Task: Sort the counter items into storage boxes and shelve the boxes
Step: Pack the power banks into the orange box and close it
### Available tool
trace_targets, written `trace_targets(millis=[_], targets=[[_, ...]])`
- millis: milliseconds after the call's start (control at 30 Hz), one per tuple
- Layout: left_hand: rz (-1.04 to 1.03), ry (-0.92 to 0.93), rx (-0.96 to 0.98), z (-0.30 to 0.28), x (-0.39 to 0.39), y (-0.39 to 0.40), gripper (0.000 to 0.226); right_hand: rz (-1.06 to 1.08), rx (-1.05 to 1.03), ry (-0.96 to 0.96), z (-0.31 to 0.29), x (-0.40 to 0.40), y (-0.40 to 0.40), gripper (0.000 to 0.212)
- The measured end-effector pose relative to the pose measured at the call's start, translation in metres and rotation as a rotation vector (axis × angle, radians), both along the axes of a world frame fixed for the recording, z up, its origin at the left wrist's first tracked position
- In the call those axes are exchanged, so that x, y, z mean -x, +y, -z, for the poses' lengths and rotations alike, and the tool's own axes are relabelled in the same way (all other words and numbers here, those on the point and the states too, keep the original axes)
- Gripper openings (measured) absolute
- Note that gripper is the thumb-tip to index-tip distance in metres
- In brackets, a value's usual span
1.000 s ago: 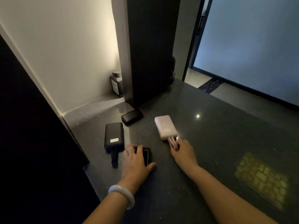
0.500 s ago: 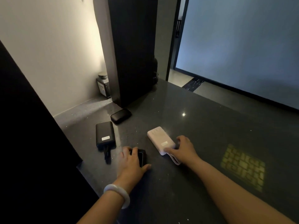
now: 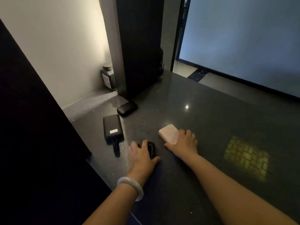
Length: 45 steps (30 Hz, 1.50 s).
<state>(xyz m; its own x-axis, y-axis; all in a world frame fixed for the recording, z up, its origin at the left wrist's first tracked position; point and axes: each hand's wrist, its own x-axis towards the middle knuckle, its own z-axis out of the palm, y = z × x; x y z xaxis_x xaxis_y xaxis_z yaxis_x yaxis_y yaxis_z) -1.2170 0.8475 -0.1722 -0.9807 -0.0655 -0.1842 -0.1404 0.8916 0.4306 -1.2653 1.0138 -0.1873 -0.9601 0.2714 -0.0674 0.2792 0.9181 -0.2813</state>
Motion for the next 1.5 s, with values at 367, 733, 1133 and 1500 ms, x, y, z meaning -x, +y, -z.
trace_targets(millis=[367,733,1133,1500], targets=[[0.246,-0.013,-0.037,0.004,-0.018,0.050,0.081,0.176,0.081,-0.094,-0.007,-0.117,0.063,0.090],[0.768,-0.025,-0.187,-0.043,-0.118,0.186,0.071,0.570,0.100,0.034,-0.071,-0.305,0.182,0.087],[1.445,0.028,-0.337,-0.109,-0.365,0.328,0.074,1.065,-0.020,0.121,-0.159,-0.608,0.230,0.089],[1.961,-0.020,-0.442,-0.117,-0.535,0.359,0.068,1.548,0.077,0.189,-0.156,-0.807,0.158,0.092]])
